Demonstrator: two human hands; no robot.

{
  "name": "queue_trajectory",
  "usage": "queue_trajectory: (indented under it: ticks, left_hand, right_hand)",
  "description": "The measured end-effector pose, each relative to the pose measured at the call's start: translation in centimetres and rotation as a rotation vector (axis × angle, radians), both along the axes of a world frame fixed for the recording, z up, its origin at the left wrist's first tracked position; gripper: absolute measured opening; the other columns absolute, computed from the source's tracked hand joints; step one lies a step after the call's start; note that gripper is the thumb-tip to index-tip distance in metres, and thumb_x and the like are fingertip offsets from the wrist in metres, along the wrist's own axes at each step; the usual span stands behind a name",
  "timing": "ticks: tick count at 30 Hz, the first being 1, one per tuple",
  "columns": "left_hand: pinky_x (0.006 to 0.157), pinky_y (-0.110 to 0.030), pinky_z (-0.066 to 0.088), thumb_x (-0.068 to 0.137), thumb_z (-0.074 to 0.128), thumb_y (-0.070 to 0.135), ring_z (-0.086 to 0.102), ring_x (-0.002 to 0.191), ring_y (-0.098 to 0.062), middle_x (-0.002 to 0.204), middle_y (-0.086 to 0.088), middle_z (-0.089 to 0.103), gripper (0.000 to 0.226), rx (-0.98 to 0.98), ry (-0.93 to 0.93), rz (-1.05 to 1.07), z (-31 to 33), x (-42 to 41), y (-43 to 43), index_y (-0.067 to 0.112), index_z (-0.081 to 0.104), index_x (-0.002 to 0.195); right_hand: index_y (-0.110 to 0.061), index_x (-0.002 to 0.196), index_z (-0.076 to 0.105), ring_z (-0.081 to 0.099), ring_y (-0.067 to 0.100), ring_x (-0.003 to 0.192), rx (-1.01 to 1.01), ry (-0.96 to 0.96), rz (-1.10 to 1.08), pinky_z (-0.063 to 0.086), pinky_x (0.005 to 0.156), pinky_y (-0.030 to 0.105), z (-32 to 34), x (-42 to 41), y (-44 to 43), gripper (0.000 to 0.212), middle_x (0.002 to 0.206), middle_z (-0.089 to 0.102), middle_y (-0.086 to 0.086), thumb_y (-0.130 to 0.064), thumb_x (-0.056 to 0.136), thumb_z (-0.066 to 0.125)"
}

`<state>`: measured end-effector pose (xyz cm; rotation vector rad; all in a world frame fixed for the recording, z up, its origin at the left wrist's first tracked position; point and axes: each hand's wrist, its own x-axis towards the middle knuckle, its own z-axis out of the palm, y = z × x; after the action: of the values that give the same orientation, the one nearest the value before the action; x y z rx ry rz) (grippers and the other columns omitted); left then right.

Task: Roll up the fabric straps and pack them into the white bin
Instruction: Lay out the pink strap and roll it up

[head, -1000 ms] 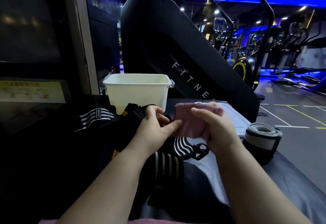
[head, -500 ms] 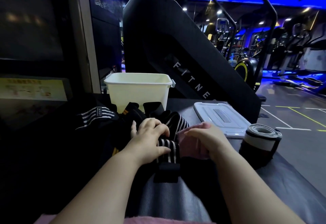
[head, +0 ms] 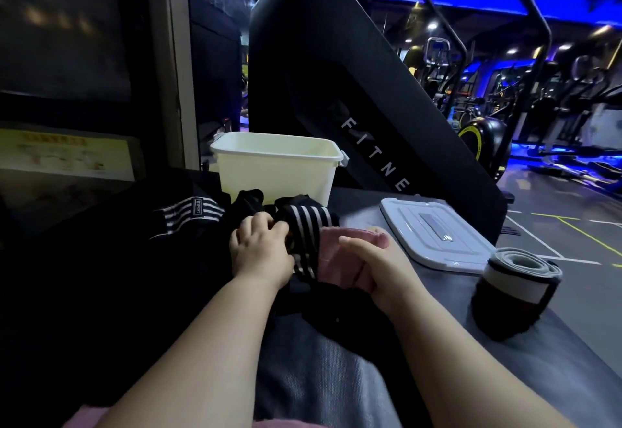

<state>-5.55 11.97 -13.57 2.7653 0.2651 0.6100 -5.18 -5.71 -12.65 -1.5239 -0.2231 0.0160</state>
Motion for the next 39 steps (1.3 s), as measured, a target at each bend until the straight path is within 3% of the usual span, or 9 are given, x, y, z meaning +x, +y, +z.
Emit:
queue_trajectory:
  ticks: [4,8,11,14,20,27,30,35,39]
  left_hand:
    - [0.110,-0.034,0.019,0.082,0.068,0.030,0.023,0.132,-0.023,0.140,0.000,0.031,0.053,-0.047,-0.097,-0.031,0.1,-0.1,0.1,0.025,0.041,0.127]
    - [0.113,-0.041,0.019,0.072,0.064,0.014,0.027,0.131,-0.024,0.140,-0.003,0.042,0.067,-0.065,-0.370,-0.324,0.1,-0.4,-0.6,0.036,0.030,0.126]
    - [0.120,-0.044,-0.004,0.076,0.049,0.009,0.005,0.145,-0.012,0.156,0.012,0.023,0.077,0.075,-0.160,-0.488,0.5,-1.0,-1.3,0.049,0.031,0.140]
    - [0.117,-0.044,-0.018,0.093,0.044,0.016,-0.016,0.147,-0.010,0.161,0.019,0.000,0.060,0.120,0.129,-0.449,-0.1,-0.7,-0.9,0.044,0.035,0.145]
    - [0.117,-0.044,-0.017,0.104,0.027,0.040,-0.017,0.149,-0.017,0.163,0.012,-0.002,0.046,0.199,0.327,-0.336,-0.3,-0.2,-1.1,0.033,0.032,0.149]
    - [0.119,-0.041,-0.013,0.104,0.025,0.038,-0.011,0.150,-0.018,0.163,0.011,0.002,0.047,0.158,0.268,-0.095,-0.8,0.4,-0.4,0.033,0.025,0.151]
    - [0.120,-0.040,-0.009,0.103,0.032,0.039,-0.009,0.150,-0.020,0.163,0.011,0.004,0.045,0.095,0.230,-0.063,-0.7,0.4,-0.2,0.034,0.033,0.147]
    - [0.118,-0.046,-0.009,0.098,0.047,0.040,-0.008,0.150,-0.019,0.161,0.014,0.013,0.034,0.028,0.148,-0.094,0.5,-0.6,-0.5,0.034,0.053,0.132]
    - [0.118,-0.050,-0.009,0.099,0.046,0.038,-0.003,0.150,-0.017,0.159,0.015,0.021,0.032,-0.006,0.095,-0.126,1.4,-1.3,-1.1,0.035,0.055,0.129]
  right_hand:
    - [-0.001,0.087,0.063,0.045,0.019,0.046,0.098,0.021,-0.011,0.033,0.046,0.022,-0.1,0.2,-0.1,0.023,0.064,0.049,0.015,-0.019,0.077,0.074]
    - [-0.012,0.076,0.075,0.044,0.033,0.076,0.191,0.062,-0.018,0.034,0.067,0.038,0.0,-0.1,-0.1,0.011,0.082,0.051,0.023,-0.022,0.072,0.073]
    - [-0.001,0.094,0.069,0.056,0.027,0.070,0.252,0.097,-0.027,0.043,0.064,0.033,-0.2,0.1,-0.3,0.016,0.077,0.059,0.018,-0.012,0.083,0.070]
    - [-0.005,0.077,0.065,0.041,0.017,0.036,0.153,0.069,-0.092,0.035,0.044,0.020,-0.2,0.4,-0.7,0.011,0.051,0.048,0.010,-0.012,0.085,0.067]
    - [-0.013,0.068,0.071,0.049,0.021,0.052,0.057,-0.003,-0.164,0.037,0.050,0.028,-0.2,0.7,-1.3,0.008,0.057,0.055,0.009,-0.018,0.071,0.076]
    - [-0.002,0.080,0.068,0.039,0.016,0.042,0.080,0.006,-0.163,0.036,0.050,0.027,0.4,0.1,-1.9,0.022,0.056,0.045,0.011,-0.020,0.072,0.076]
    - [-0.018,0.061,0.067,0.038,0.016,0.047,0.134,0.000,-0.119,0.036,0.054,0.035,0.5,-0.2,-2.0,0.023,0.056,0.042,0.009,-0.012,0.083,0.070]
    - [-0.004,0.061,0.058,0.035,0.015,0.043,0.237,-0.068,-0.050,0.034,0.045,0.018,1.3,-1.0,-1.8,0.027,0.052,0.039,0.011,-0.016,0.084,0.066]
    - [0.005,0.074,0.051,0.033,0.023,0.056,0.322,-0.170,-0.068,0.024,0.053,0.032,2.5,-1.5,-1.9,0.038,0.058,0.043,0.012,-0.027,0.073,0.071]
